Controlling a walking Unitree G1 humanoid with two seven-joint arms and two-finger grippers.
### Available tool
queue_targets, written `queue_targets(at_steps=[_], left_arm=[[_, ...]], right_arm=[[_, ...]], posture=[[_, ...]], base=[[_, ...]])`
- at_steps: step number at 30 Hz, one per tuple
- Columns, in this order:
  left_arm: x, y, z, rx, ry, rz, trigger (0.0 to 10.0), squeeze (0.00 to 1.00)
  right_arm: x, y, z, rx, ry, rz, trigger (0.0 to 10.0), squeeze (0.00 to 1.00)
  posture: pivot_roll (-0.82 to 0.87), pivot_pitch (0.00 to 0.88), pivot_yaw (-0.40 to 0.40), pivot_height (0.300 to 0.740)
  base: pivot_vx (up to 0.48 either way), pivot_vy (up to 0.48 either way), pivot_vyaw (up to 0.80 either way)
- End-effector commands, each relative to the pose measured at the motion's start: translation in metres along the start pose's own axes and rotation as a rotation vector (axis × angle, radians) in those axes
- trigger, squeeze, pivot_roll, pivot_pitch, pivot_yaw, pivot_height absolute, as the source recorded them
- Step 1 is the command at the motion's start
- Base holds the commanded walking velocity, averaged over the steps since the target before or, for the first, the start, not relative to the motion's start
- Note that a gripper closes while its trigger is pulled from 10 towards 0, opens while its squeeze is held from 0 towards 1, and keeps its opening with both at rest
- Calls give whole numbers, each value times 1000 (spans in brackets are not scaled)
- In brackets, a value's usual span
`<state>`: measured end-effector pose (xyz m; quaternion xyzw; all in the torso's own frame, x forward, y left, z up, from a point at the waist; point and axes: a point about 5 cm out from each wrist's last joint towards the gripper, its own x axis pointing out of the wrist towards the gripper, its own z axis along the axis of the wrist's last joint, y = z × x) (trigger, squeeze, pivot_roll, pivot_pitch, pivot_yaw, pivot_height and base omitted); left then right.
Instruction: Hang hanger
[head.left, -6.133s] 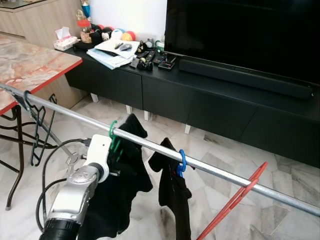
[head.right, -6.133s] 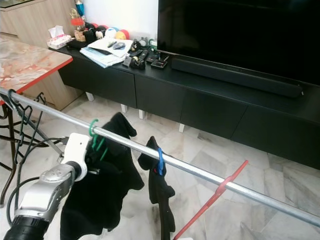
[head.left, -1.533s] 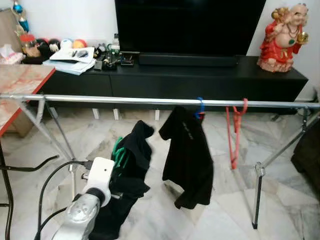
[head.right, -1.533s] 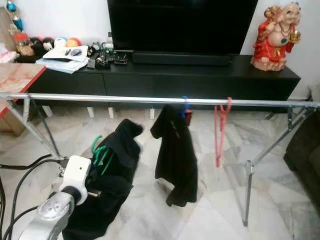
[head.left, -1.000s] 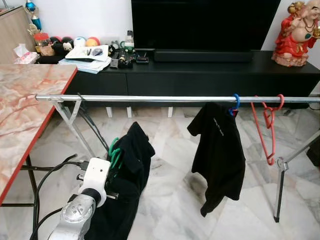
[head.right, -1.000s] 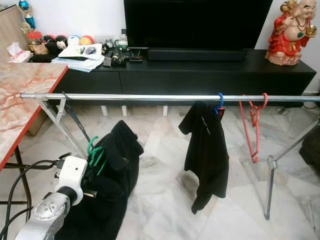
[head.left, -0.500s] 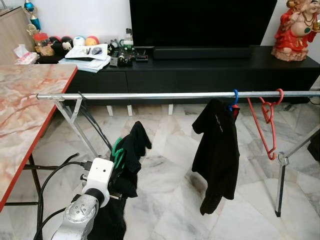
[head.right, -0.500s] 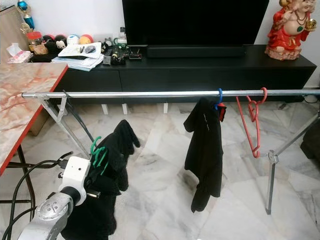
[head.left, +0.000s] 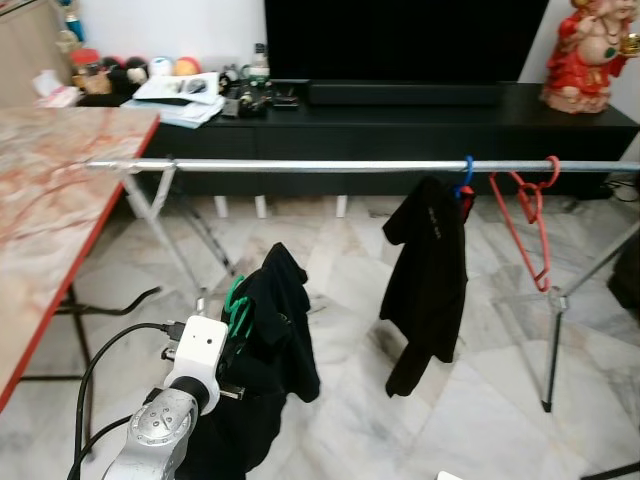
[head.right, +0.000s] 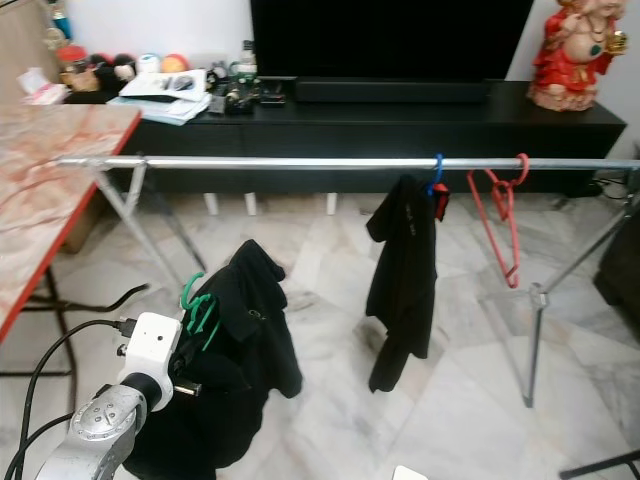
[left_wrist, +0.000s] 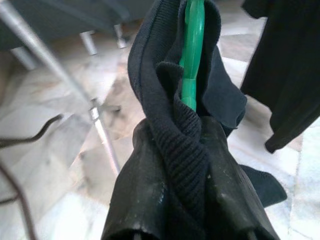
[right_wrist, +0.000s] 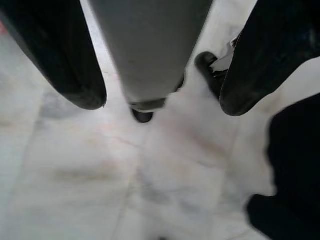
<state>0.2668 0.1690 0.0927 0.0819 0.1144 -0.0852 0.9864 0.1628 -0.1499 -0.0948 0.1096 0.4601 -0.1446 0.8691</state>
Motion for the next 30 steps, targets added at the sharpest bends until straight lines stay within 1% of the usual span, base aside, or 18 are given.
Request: queue_targets(at_steps=[1,3,4,12,21,30], left_arm=[[-2,3,7,-1,-35,8,10000,0],[-2,3,8,-2,-35,9,10000,0],[-2,3,8,-2,-35,9,10000,0],[-3,2,8,-3,-35,8,10000,0],[-3,2,8,-5,-33,4,10000,0],[-3,1,9,-2,-31,0,10000,0]], right_arm=[[4,-41,11,30,11,-49,10000,0],[4,-49,13,36,14,-54,10000,0],[4,-51,13,38,16,-54,10000,0],[3,-60,11,60,25,-52,10000,0],[3,-63,10,67,36,-52,10000,0],[3,-62,11,72,29,-36,10000,0]], posture=[[7,78,26,740],[7,80,27,740],[7,80,26,740],[8,83,25,740],[10,87,26,740],[13,95,27,740]], base=[[-304,0,0],[-302,0,0],[-300,0,0],[-303,0,0],[-303,0,0],[-305,0,0]])
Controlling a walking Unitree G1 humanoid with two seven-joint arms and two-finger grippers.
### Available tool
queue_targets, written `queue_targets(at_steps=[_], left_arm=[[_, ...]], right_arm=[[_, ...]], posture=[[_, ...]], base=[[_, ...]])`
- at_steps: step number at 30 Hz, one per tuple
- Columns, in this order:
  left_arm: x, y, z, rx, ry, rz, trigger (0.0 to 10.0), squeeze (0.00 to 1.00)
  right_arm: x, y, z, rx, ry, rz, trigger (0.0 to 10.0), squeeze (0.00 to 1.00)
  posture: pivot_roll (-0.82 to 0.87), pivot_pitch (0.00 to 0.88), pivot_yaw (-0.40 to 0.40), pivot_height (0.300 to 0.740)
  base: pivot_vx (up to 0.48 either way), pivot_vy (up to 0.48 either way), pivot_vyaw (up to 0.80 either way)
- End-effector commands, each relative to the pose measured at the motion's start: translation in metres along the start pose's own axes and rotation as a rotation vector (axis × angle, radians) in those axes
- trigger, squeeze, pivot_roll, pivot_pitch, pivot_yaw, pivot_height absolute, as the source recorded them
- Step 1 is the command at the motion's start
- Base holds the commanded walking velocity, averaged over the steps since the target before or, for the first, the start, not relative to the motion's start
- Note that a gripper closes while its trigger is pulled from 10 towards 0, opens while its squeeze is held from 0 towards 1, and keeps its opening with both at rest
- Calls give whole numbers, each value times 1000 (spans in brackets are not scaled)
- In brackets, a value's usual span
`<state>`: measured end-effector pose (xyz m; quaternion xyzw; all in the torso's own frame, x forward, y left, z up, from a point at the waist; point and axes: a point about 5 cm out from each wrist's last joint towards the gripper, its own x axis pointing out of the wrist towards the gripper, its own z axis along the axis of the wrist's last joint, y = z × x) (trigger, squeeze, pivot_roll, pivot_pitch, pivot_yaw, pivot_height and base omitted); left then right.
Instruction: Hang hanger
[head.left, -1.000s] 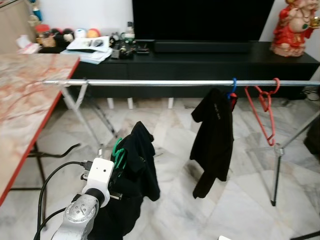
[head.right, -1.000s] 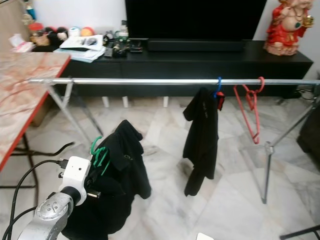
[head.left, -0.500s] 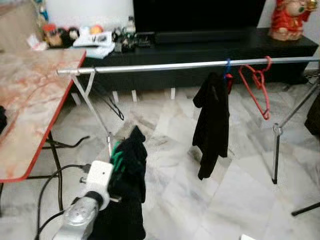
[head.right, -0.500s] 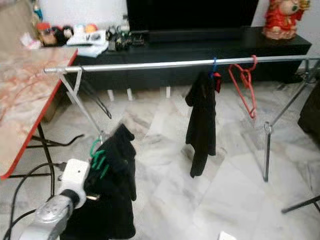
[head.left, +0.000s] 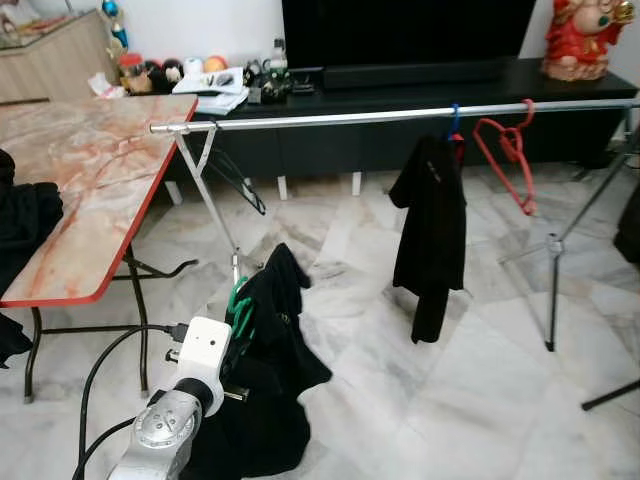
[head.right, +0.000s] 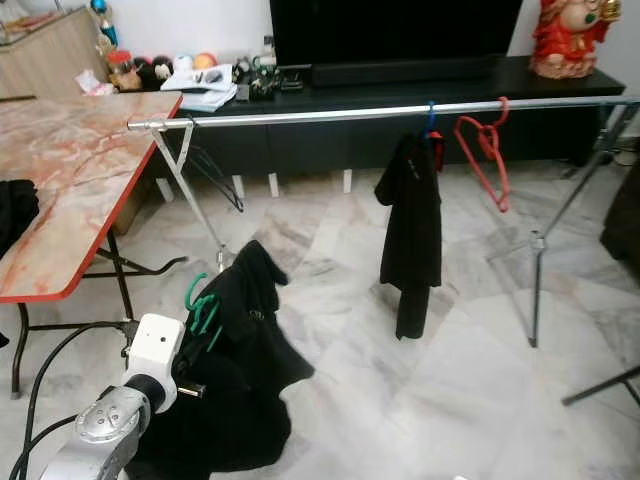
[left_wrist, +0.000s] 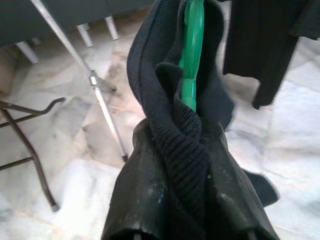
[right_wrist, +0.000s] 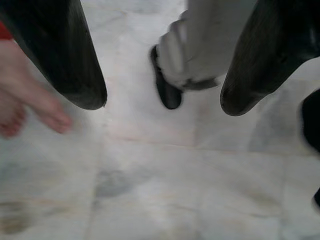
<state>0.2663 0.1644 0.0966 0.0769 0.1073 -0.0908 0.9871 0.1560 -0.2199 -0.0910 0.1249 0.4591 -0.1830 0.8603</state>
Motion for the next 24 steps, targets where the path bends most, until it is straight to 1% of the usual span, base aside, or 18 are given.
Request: queue_targets(at_steps=[1,4,6,8,11,12,15,17,19,23,24], left_arm=[[-3,5,4,6,-15,9,10000,0],[-4,4,4,7,-13,5,10000,0],[-4,4,4,9,-11,3,10000,0],[-4,4,4,11,-9,-4,10000,0],[-3,3,5,23,-4,-14,10000,0],[-3,1,6,20,-5,-23,10000,0],[-2,0,7,18,-7,-33,10000,0],[-2,-2,8,15,-9,-46,10000,0],[0,-5,8,18,-4,-61,10000,0],[1,-8,10,17,-3,-82,10000,0],[1,-11,11,17,-5,-106,10000,0]], right_arm=[[-1,5,-8,6,25,21,10000,0],[0,8,-4,11,7,38,10000,0],[1,12,4,26,-21,59,10000,0],[2,20,17,44,-71,101,10000,0],[3,28,30,41,-114,139,10000,0],[3,34,40,35,-147,163,10000,0],[3,37,46,36,-171,185,10000,0],[3,42,55,38,-203,209,10000,0],[2,50,68,38,-253,257,10000,0],[1,56,75,44,-282,302,10000,0],[-1,64,80,46,-309,367,10000,0]], posture=[[13,95,27,740],[15,96,28,740],[17,97,29,740],[17,97,30,740],[19,95,29,740],[21,93,28,740],[22,90,25,740],[22,87,24,740],[21,80,22,740],[16,70,23,740],[13,64,24,740]], base=[[-304,0,0],[-304,0,0],[-300,0,0],[0,0,0],[0,0,0],[0,0,0],[0,0,0],[0,0,0],[0,0,0],[0,0,0],[0,0,0]])
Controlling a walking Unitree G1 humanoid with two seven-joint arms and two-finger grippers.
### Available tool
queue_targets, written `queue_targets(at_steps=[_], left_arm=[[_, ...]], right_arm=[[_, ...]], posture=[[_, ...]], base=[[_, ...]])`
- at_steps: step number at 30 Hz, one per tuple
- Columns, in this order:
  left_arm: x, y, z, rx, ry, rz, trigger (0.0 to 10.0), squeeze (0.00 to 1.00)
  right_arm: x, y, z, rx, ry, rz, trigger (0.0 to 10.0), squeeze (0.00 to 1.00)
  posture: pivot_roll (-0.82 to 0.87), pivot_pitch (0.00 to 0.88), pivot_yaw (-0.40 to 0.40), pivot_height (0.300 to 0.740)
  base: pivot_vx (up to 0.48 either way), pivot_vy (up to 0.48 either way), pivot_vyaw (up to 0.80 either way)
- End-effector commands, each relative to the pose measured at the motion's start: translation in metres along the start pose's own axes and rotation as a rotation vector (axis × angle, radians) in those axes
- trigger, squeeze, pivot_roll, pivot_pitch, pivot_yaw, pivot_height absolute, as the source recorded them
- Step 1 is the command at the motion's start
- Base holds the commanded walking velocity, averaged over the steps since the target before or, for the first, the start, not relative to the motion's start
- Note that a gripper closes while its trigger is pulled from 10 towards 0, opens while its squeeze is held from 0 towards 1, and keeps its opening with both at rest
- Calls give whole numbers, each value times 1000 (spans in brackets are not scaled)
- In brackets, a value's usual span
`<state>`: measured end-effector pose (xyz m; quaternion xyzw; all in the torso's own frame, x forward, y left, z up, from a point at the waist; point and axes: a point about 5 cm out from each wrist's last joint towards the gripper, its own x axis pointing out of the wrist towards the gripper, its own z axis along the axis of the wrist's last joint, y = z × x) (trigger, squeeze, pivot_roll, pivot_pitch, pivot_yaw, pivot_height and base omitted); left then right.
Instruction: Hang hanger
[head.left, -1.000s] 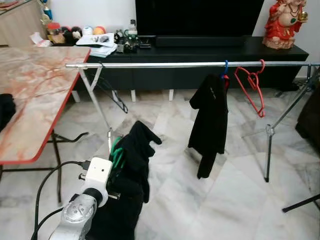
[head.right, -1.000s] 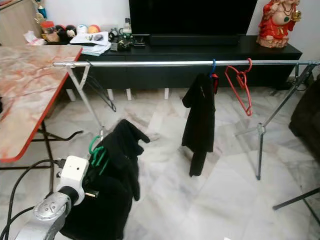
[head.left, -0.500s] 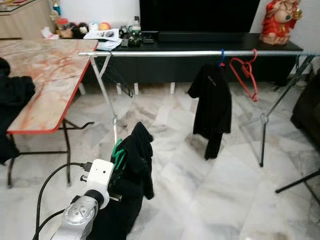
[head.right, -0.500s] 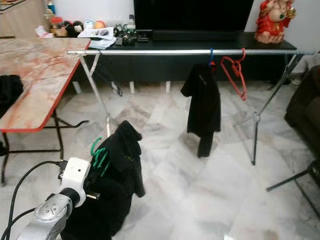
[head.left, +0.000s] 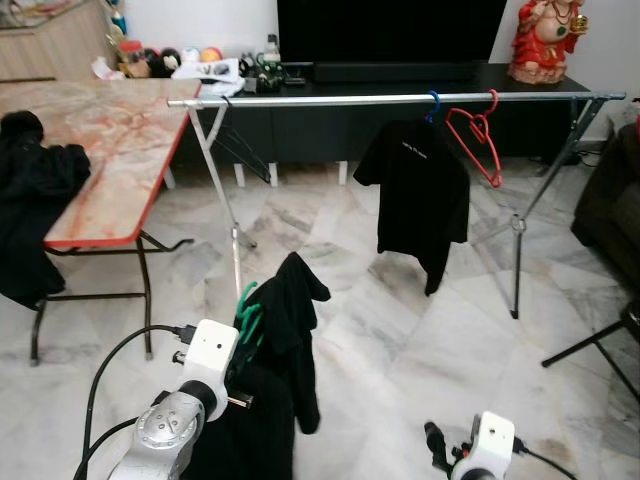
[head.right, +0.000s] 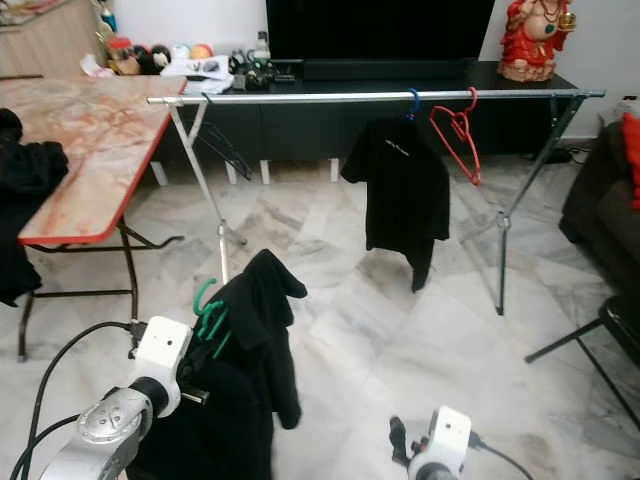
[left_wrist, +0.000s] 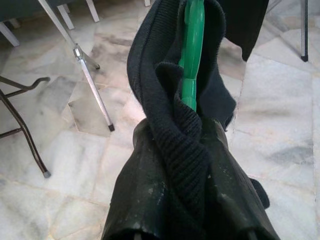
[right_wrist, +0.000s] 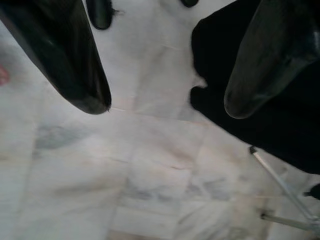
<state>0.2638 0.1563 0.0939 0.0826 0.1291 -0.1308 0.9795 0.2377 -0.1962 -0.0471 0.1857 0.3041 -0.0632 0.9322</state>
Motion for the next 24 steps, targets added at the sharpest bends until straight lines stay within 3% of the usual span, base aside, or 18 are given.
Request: queue_targets(at_steps=[1,6,10,14,17,24], left_arm=[[2,-4,15,-1,-48,-41,10000,0],[7,-14,28,11,-77,-124,10000,0],[13,-25,40,29,-102,-225,10000,0],[18,-32,46,46,-113,-278,10000,0],[20,-36,50,43,-120,-297,10000,0],[21,-43,56,47,-138,-336,10000,0]], right_arm=[[3,11,7,15,-43,81,10000,0],[5,31,13,-13,-76,243,10000,0],[5,55,32,-39,-187,442,10000,0],[3,69,44,-72,-249,549,10000,0],[1,74,45,-109,-272,576,10000,0],[-3,83,48,-91,-289,658,10000,0]], posture=[[10,60,24,740],[8,51,24,740],[-11,37,28,740],[-18,30,32,740],[-25,26,32,740],[-22,22,28,740]], base=[[0,0,0],[0,0,0],[0,0,0],[0,0,0],[0,0,0],[0,0,0]])
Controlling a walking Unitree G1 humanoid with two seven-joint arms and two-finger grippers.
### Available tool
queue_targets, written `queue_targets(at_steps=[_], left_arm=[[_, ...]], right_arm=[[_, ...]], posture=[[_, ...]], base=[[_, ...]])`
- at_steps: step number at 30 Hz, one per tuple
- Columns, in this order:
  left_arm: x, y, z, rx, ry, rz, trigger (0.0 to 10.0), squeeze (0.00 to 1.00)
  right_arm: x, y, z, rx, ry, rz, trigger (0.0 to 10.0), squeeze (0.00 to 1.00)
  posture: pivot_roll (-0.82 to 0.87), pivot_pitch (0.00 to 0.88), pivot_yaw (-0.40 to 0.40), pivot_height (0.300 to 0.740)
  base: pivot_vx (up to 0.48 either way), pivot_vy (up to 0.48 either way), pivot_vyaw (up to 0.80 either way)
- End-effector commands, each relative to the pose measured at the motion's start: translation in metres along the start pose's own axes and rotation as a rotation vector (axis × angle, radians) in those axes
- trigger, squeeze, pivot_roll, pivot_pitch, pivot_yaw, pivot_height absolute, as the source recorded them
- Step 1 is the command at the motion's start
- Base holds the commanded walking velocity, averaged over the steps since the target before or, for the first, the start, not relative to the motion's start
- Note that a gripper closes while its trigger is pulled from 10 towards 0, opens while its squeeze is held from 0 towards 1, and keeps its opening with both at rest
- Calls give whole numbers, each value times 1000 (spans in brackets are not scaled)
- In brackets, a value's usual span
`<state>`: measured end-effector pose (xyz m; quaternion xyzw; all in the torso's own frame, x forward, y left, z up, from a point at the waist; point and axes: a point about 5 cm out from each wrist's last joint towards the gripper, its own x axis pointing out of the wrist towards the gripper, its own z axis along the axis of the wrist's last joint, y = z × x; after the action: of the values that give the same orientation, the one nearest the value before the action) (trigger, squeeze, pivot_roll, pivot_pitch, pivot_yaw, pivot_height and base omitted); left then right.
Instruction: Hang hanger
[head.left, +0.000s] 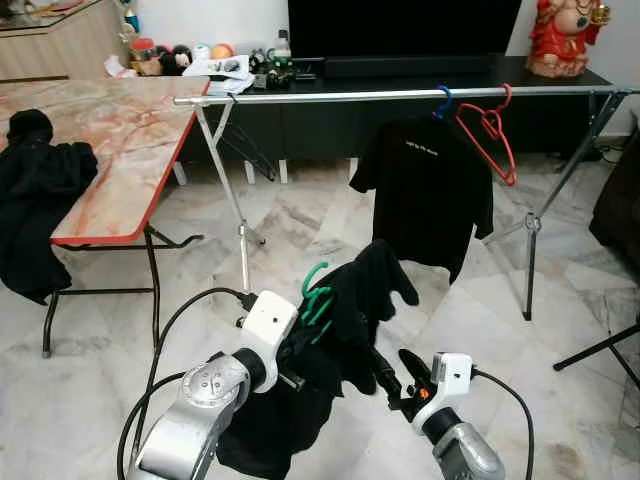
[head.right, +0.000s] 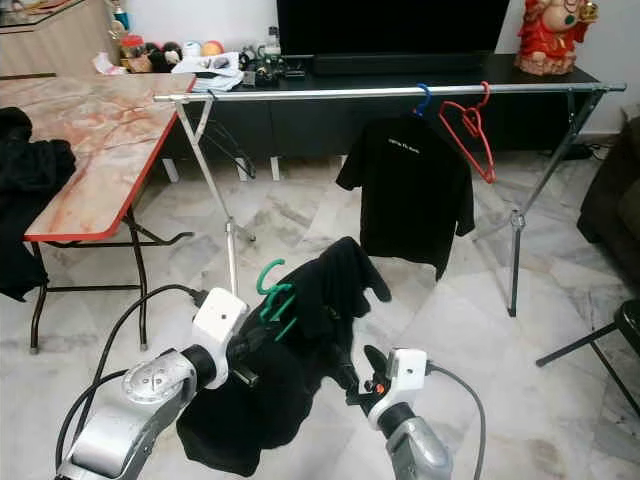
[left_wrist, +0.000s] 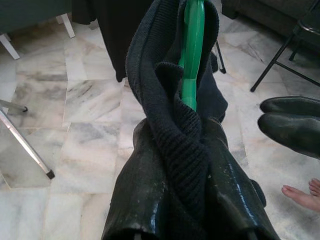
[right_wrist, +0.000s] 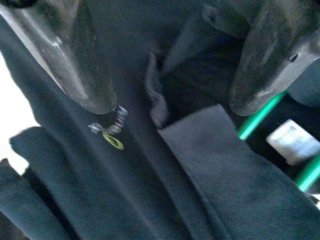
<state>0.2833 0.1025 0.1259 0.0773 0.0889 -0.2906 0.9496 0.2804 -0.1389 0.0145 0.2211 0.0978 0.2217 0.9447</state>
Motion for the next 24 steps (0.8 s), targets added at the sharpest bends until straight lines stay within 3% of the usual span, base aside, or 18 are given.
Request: queue_targets(at_steps=[1,6,7,9,17,24], left_arm=[[1,-1,10,6,-38,-18,10000,0],[1,-1,11,5,-39,-23,10000,0],[3,-5,14,6,-45,-42,10000,0],[6,-11,19,12,-56,-76,10000,0],[4,-25,28,26,-84,-179,10000,0],[-1,-33,29,35,-83,-252,10000,0]], right_arm=[[-1,1,1,-2,-1,16,10000,0],[-1,5,2,2,0,42,10000,0],[-1,4,4,-22,15,52,10000,1000],[1,2,7,-79,55,59,10000,0],[5,10,0,-177,155,121,10000,0],[9,1,7,-249,156,18,10000,0]], posture=[[-22,22,28,740],[-23,20,28,740],[-18,41,12,740],[-17,47,10,740],[-7,58,2,740],[-2,65,-6,740]], base=[[0,0,0],[0,0,0],[0,0,0],[0,0,0],[0,0,0],[0,0,0]])
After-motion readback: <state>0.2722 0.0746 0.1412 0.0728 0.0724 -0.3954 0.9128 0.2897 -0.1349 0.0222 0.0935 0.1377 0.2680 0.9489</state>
